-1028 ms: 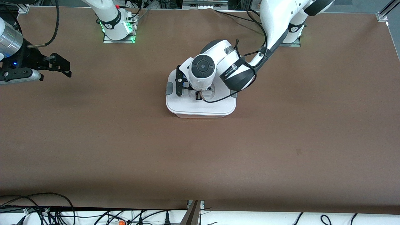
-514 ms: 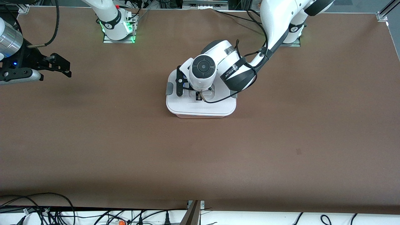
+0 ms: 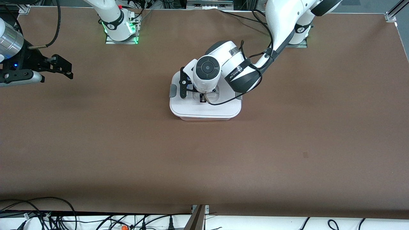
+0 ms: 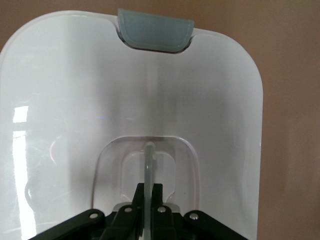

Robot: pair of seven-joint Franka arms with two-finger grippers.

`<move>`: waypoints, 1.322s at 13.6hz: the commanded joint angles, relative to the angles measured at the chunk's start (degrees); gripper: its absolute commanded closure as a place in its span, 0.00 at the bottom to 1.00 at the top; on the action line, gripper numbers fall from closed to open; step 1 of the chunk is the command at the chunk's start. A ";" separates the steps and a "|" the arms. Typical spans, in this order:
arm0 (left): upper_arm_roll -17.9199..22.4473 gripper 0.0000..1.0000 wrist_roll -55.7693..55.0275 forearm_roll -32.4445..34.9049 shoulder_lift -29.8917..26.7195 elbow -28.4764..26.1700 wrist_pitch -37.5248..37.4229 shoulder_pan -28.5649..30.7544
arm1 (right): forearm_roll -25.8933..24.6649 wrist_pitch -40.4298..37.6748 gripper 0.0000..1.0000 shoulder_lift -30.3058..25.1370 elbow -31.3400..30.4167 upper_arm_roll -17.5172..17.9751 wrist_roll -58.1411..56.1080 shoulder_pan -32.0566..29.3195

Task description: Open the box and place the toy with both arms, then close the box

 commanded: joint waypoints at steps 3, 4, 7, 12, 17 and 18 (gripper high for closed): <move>0.09 1.00 -2.33 0.88 -0.98 -4.06 -0.06 0.06 | 0.13 -1.36 0.00 0.70 1.61 0.12 0.60 -0.37; 0.09 1.00 -2.33 1.14 -0.99 -5.37 0.03 0.33 | 0.13 -1.36 0.00 0.70 1.52 0.12 0.60 -0.37; 0.27 1.00 -1.37 1.40 -0.90 -5.65 0.38 0.42 | 0.13 -1.45 0.00 0.70 1.52 0.03 0.60 -0.37; 0.18 1.00 -1.98 1.23 -1.25 -5.56 -0.14 0.68 | 0.13 -1.36 0.00 0.70 1.52 0.03 0.69 -0.37; 0.18 0.00 -3.64 1.23 -4.05 -5.03 -1.63 1.03 | 0.13 -1.19 0.00 0.70 1.52 0.03 0.69 -0.37; 0.01 0.00 -4.00 0.44 -4.93 -4.86 -2.25 1.73 | 0.13 -1.01 0.00 0.70 1.61 0.03 0.69 -0.28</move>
